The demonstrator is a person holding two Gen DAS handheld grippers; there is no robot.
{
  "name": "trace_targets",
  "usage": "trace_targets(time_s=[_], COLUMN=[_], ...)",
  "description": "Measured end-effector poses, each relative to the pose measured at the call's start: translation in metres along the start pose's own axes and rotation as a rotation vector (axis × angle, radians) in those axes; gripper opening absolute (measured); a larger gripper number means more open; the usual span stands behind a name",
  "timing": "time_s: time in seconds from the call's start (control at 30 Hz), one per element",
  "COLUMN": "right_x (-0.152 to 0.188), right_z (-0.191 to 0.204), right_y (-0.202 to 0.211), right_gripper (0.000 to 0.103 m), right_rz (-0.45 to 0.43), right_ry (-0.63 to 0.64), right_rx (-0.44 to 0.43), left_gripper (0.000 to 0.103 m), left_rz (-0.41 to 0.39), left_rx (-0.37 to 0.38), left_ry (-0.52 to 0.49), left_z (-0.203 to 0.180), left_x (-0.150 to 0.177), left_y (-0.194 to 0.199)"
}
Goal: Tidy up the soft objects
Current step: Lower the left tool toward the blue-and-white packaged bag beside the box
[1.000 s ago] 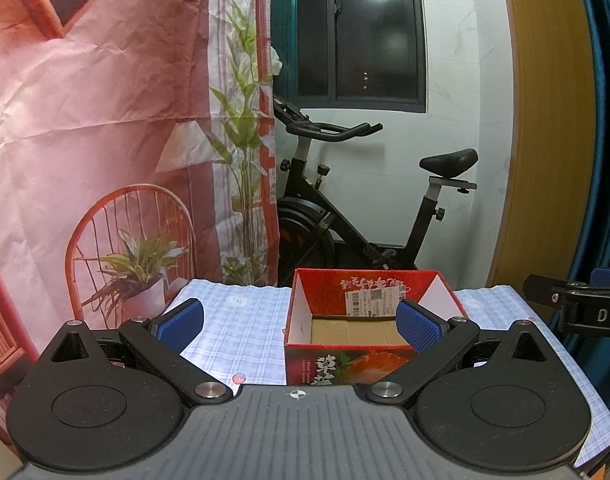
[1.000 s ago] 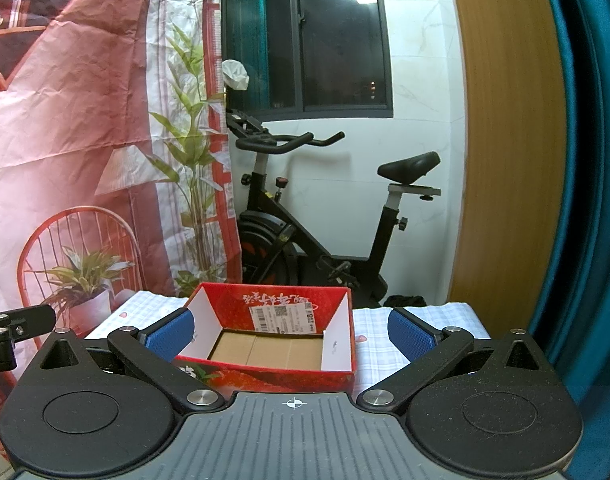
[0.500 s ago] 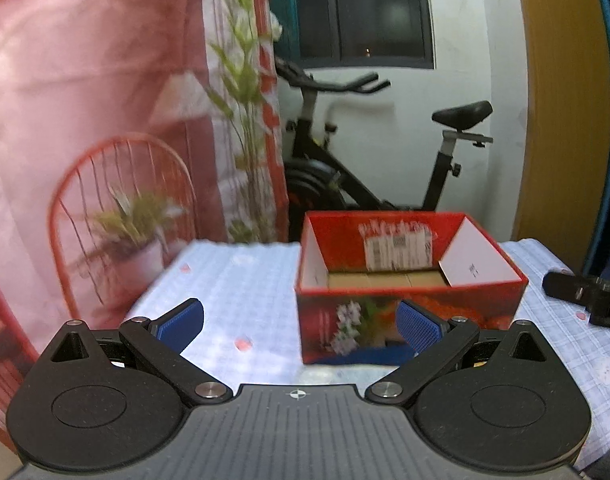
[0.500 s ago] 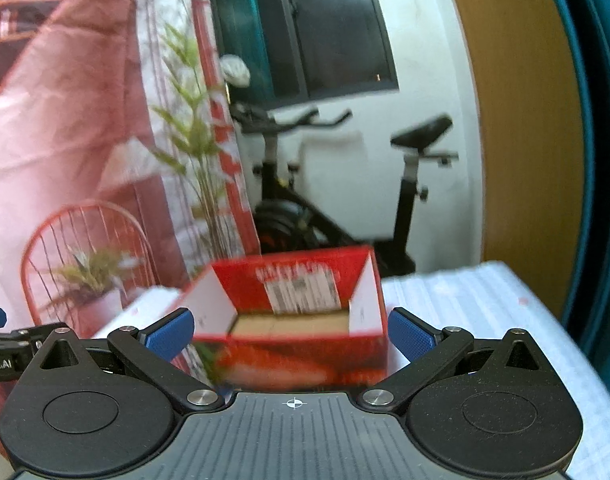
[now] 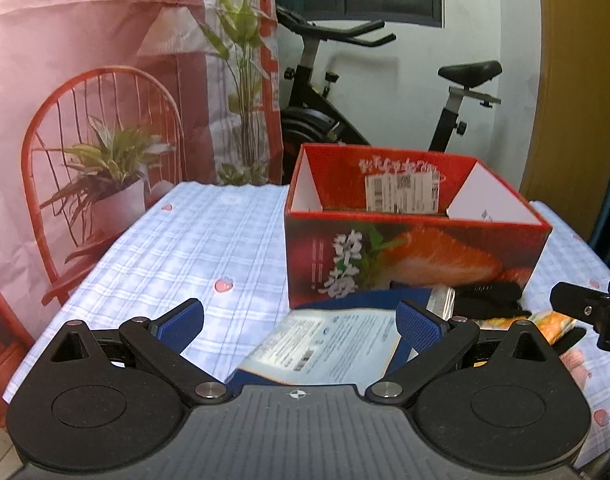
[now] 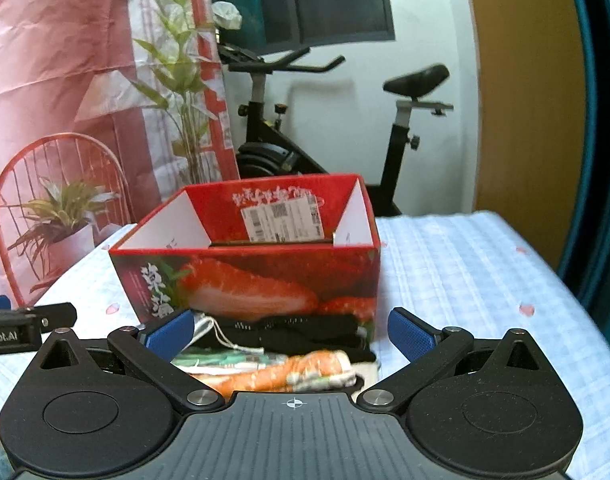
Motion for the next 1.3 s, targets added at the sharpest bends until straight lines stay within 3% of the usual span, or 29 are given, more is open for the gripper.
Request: trace_targets(time_s=[0.2,0.4,0.53,0.77,1.07,1.3], right_x=[0.012,0.018,0.02,0.022,0.012,0.005], right_z=[-0.005,-0.012,-0.014,-0.009,0.012,0.056], right_y=[-0.002,-0.002,-0.001,-0.001,-0.009,-0.037], right_gripper=[0.103,0.103,0.101,0.097,0.089,0.081], right_rz=[-0.017,-0.005,-0.008,0.004,0.031,0.1], right_ry=[0.001,-0.025,-0.048,-0.039,-0.002,0.036], right_rx=[0.003,-0.004,-0.009,-0.035,-0.115,-0.212], left_gripper=[0.103,0.102,0.092,0.088,0.084,0.079], left_rz=[0.027,0.043,0.07,0.088,0.08,0.141], left_rx=[-0.018,0.02,0.036,0.062,0.01,0.01], left_ry=[0.001,0.03,0.044,0.07,0.13,0.23], left_z=[0.004,0.007,0.007,0.009,0.055,0.089], left_x=[0.009,0.015,0.017,0.019,0.011,0.026], left_y=[-0.008,-0.009,-0.013,-0.016,-0.014,-0.032])
Point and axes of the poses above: each gripper's, at about its wrist camera, not at the fingertips, and y roughly against the way its jaws point, z to its left, x to its underside, the point moved 7 cm from there along -y, roughly the way its jaws point, and after that the axes turned 1 degree about x, right-handed, at the moved point
